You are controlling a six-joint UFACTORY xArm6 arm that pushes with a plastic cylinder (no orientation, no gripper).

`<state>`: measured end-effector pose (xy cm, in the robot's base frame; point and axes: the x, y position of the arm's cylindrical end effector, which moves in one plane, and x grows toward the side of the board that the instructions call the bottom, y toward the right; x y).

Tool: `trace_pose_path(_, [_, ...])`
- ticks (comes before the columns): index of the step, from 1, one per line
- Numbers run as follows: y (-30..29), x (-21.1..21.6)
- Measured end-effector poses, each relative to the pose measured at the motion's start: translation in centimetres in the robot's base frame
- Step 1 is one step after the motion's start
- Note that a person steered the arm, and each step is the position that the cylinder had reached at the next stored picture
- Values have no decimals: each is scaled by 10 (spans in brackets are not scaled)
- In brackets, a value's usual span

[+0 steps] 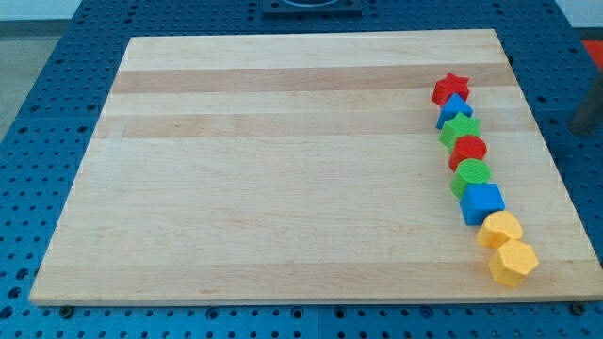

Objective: Move the blue cube to the centre of the board

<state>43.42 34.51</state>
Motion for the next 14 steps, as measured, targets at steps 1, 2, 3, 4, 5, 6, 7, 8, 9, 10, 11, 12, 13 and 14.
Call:
trace_pose_path(1, [0, 17])
trace_pose_path(2, [-9, 17])
trace_pose_path(3, [-29, 18])
trace_pose_path(4, [-58, 20])
trace_pose_path(5, [-81, 24])
trace_pose_path(6, [-79, 27])
trace_pose_path(7, [-56, 30])
trace_pose_path(8, [-44, 58])
trace_pose_path(9, [-56, 81])
trace_pose_path(10, [-97, 90])
trace_pose_path(11, [-145, 90])
trace_pose_path(12, [-192, 85])
trace_pose_path(13, [-254, 83])
trace_pose_path(14, [-302, 83])
